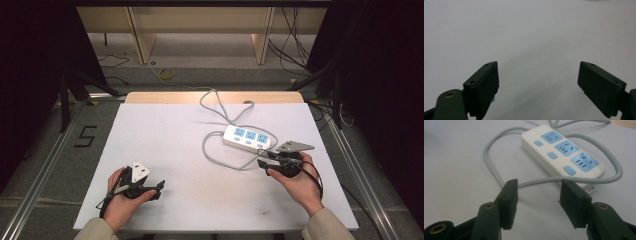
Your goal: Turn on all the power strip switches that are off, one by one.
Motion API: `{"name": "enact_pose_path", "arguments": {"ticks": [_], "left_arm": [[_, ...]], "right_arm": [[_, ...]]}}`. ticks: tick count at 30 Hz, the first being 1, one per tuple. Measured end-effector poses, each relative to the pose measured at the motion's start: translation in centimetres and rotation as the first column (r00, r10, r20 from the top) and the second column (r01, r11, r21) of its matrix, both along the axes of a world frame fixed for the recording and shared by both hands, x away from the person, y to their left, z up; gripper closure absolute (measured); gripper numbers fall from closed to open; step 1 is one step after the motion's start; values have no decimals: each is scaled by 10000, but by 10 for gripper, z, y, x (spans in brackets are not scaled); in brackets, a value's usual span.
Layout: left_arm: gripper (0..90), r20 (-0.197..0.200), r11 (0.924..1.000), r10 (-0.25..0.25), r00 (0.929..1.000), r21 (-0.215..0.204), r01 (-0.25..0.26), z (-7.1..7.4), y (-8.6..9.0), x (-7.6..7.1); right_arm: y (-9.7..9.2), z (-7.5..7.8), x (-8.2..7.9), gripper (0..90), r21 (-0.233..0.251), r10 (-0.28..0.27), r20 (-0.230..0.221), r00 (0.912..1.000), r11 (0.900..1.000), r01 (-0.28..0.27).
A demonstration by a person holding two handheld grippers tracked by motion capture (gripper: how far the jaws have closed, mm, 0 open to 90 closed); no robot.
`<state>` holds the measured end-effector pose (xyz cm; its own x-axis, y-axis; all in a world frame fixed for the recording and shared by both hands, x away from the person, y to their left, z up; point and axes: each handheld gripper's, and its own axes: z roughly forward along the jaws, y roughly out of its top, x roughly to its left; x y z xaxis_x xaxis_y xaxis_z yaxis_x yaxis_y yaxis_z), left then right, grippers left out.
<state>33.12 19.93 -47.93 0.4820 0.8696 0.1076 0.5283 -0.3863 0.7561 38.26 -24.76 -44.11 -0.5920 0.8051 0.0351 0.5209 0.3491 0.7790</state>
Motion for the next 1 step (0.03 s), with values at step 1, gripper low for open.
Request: {"name": "enact_pose_path", "arguments": {"ticks": [1], "left_arm": [[172,-12,10000,5,10000,22,-5,0,0,0]], "right_arm": [[0,-1,0,485,-11,-8,-2,10000,10000,8]]}}
